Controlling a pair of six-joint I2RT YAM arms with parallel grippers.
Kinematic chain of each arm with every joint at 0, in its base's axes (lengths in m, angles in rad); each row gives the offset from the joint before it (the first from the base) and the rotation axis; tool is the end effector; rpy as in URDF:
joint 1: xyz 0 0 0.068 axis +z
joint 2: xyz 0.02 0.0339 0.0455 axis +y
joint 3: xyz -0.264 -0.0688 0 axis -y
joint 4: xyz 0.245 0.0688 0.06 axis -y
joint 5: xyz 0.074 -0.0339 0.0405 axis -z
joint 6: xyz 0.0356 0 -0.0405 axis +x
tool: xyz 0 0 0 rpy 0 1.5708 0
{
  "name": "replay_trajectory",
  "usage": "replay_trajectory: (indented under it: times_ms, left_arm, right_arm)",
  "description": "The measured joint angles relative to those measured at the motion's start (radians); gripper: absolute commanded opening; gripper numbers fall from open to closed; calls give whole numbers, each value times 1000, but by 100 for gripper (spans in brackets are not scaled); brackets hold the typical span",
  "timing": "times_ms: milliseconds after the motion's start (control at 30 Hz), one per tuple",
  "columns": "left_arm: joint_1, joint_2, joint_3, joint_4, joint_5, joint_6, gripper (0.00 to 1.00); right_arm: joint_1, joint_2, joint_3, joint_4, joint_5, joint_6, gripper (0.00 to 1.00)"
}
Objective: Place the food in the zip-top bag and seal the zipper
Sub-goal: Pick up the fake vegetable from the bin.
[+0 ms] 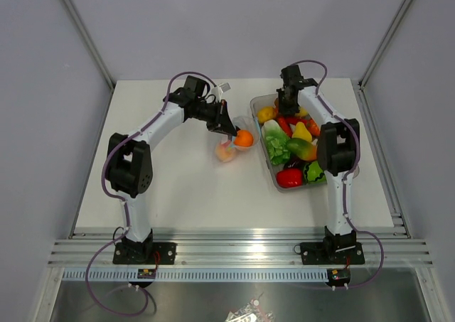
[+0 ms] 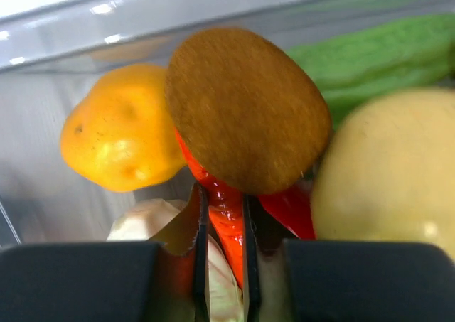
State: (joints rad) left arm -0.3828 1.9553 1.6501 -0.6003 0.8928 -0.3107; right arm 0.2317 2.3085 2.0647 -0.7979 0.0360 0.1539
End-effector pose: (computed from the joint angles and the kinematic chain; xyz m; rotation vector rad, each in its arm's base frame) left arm 0.3887 -0.1864 0.2660 0.4963 2.4492 -1.3993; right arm 0.4919 0.1147 0.2134 -0.0889 2.6127 0.0895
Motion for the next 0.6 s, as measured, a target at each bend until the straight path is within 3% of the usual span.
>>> replay_trajectory:
  times_ms: [233, 600]
  left_arm:
    - [2, -1, -3, -2, -1, 0, 0]
    - [5, -3, -3, -1, -5, 0, 0]
  right_arm:
    - [0, -236, -229, 82, 8, 36, 8]
    - [0, -501, -400, 211, 24, 93, 7]
